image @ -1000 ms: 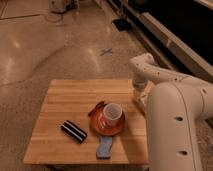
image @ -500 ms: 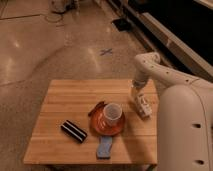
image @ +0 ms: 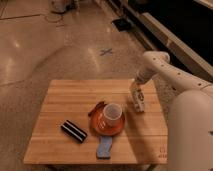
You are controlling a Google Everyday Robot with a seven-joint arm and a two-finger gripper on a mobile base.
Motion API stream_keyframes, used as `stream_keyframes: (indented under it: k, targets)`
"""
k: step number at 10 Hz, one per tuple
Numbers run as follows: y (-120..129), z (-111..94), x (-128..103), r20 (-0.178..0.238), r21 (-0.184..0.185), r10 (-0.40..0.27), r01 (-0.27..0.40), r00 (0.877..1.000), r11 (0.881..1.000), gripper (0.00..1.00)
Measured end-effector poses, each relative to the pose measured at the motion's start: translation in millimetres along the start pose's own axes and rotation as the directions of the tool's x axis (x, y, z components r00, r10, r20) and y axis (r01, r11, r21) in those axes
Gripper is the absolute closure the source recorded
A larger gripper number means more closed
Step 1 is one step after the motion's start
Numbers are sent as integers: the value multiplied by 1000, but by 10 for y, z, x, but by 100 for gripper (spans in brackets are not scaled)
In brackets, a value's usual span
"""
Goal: Stand the bottle upright
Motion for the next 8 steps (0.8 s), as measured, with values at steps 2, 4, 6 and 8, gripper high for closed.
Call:
stream_keyframes:
  k: [2, 4, 6, 8]
  targets:
    - [203, -50, 127, -117, -31, 15, -19, 993, 999, 100]
    - [413, -143, 206, -238, -71, 27, -45, 971, 996, 100]
    - [560, -285, 268, -377, -88, 49, -89, 925, 992, 100]
    - [604, -422, 254, -504, -80, 66, -123, 861, 989, 100]
